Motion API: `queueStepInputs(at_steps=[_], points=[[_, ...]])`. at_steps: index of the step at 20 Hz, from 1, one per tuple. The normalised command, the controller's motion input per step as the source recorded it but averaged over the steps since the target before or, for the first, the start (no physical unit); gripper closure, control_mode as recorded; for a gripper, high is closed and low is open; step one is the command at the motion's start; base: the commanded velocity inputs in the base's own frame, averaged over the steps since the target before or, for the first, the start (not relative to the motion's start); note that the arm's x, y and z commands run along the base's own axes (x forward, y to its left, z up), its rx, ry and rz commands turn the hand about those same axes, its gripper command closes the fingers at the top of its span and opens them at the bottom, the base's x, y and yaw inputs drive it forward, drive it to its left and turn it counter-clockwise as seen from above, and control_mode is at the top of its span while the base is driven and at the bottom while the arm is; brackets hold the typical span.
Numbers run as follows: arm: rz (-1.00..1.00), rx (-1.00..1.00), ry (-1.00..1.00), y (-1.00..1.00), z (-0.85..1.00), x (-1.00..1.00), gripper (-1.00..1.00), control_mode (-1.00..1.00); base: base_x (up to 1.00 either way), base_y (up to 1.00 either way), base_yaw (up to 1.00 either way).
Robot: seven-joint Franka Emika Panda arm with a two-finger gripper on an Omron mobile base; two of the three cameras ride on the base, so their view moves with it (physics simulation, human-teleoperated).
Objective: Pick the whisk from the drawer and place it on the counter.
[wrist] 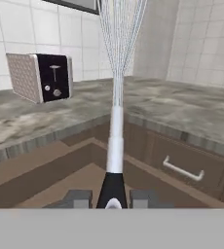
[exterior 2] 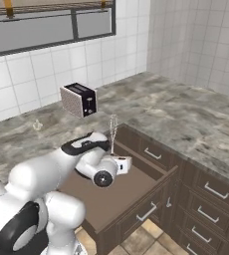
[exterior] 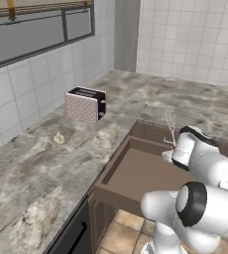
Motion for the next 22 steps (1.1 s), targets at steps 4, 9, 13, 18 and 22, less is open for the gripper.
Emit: queueStepInputs(at_steps=[4,9,13,18,22], points=[[0.0,0.15,-0.38,-0.01,1.0,0.16,1.0,-1.0,0.0,0.0,0.0],[0.05,0.1,-0.02,0.49,1.0,0.31,1.0,-1.0,0.0,0.0,0.0],[0.16,-0.06,0.37,1.0,0.79,0.56,1.0,-1.0,0.0,0.0,0.0],[0.18,-0.2,0.39,1.0,0.08,0.61,1.0,-1.0,0.0,0.0,0.0],[0.22,-0.18,0.48,1.0,0.0,0.31,1.0,-1.0,0.0,0.0,0.0]])
